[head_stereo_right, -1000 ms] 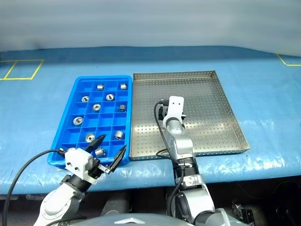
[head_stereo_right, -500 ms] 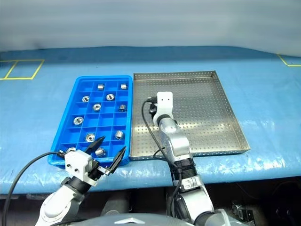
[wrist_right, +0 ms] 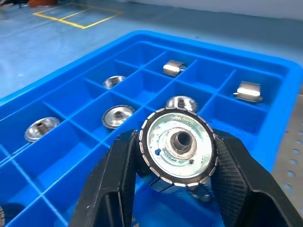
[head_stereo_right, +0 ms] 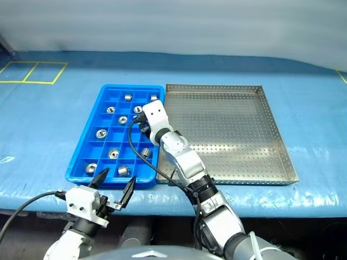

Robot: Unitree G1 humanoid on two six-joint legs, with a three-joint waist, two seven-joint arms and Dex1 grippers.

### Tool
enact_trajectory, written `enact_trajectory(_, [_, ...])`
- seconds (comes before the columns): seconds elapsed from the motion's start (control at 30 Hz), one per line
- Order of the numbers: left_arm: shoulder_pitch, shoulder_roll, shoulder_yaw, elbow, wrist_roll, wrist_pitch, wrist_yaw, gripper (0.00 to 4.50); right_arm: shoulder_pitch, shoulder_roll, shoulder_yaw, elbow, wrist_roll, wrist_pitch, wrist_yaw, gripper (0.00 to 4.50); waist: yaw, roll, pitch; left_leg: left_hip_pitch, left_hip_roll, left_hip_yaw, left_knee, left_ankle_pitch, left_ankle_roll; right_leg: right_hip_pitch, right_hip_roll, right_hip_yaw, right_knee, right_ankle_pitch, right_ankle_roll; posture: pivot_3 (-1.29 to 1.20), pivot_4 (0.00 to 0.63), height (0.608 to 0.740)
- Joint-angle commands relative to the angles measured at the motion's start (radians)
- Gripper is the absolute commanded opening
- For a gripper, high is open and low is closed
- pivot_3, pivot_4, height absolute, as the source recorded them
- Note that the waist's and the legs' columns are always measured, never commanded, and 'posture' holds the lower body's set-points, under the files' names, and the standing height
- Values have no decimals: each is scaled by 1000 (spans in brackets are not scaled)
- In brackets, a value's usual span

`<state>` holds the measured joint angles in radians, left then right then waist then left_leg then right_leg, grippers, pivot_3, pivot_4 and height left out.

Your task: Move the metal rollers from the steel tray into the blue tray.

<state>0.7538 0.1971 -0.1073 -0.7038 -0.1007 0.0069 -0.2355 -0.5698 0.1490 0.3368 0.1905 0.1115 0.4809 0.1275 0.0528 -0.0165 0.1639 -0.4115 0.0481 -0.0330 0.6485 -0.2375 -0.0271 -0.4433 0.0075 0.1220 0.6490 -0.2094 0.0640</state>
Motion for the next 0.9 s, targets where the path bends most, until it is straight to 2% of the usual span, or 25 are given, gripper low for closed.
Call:
enact_trajectory(0.03, [22,-9,-10,-52,16,-38,18,4500,-61,108,-1,17,29,-20,29,1834,9,0,0,0,0,0,0,0,0,0,0,0,0,0,0,397,150,740])
enact_trajectory(0.27, [30,-12,-20,-56,24,-46,30,4500,-67,116,20,101,49,-8,96,1834,19,0,0,0,0,0,-1,0,0,0,0,0,-1,0,0,401,150,740])
enact_trajectory(0.53, [20,-7,-20,-57,19,-46,32,4500,-57,114,67,110,75,28,185,1834,25,0,-1,0,0,0,-1,0,0,0,0,0,-1,0,0,393,150,740])
enact_trajectory(0.8, [17,-2,-13,-59,13,-38,30,4500,-82,123,25,179,80,-10,139,4437,35,0,-3,2,0,0,0,0,0,0,0,0,-1,0,0,388,150,740])
enact_trajectory(0.9, [18,4,-9,-60,11,-36,26,4500,-89,117,7,186,88,-25,124,4477,37,0,-3,2,0,0,0,0,0,0,0,0,-2,0,0,380,150,740])
